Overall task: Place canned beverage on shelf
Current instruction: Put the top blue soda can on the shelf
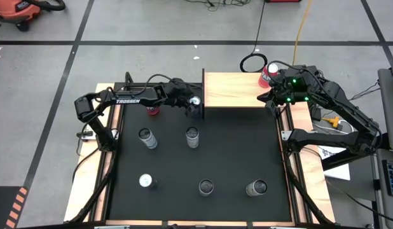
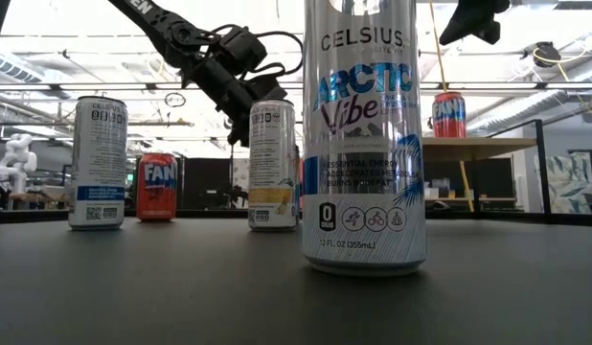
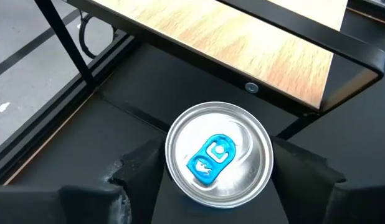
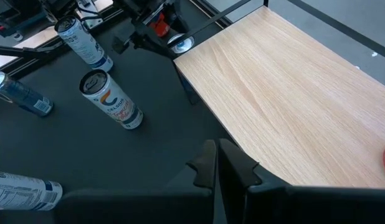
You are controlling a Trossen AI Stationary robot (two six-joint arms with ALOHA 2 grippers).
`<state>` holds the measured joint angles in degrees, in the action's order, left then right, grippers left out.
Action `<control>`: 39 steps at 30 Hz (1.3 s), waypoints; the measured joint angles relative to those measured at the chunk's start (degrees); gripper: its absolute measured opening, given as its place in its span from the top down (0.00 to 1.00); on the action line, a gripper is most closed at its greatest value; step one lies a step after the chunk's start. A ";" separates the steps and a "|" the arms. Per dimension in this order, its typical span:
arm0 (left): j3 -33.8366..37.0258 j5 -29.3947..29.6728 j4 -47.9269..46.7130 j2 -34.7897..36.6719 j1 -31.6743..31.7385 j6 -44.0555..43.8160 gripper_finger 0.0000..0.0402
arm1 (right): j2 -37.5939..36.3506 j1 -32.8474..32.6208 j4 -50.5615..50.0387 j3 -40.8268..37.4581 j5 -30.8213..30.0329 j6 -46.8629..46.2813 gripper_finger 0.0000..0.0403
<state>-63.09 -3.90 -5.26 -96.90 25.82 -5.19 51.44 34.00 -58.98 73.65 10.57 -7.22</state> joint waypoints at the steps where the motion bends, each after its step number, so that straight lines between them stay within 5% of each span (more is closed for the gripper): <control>1: 0.00 0.02 -0.01 0.00 0.02 0.05 0.39 | 0.00 0.02 0.00 0.00 0.00 0.00 1.00; 6: -0.02 0.06 -0.17 0.09 0.02 1.44 0.47 | 0.00 0.01 0.00 0.00 0.00 0.00 1.00; 24: -0.08 -0.73 -1.99 2.90 -0.55 1.11 0.47 | 0.00 0.01 -0.04 0.00 0.00 0.00 1.00; 39: -11.58 3.27 -17.19 6.84 -2.67 3.56 0.47 | 0.00 0.01 -0.66 0.00 0.00 -0.20 1.00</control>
<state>-74.67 -0.63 -22.44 -90.06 23.15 -1.63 51.44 34.02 -59.64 73.65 10.57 -7.42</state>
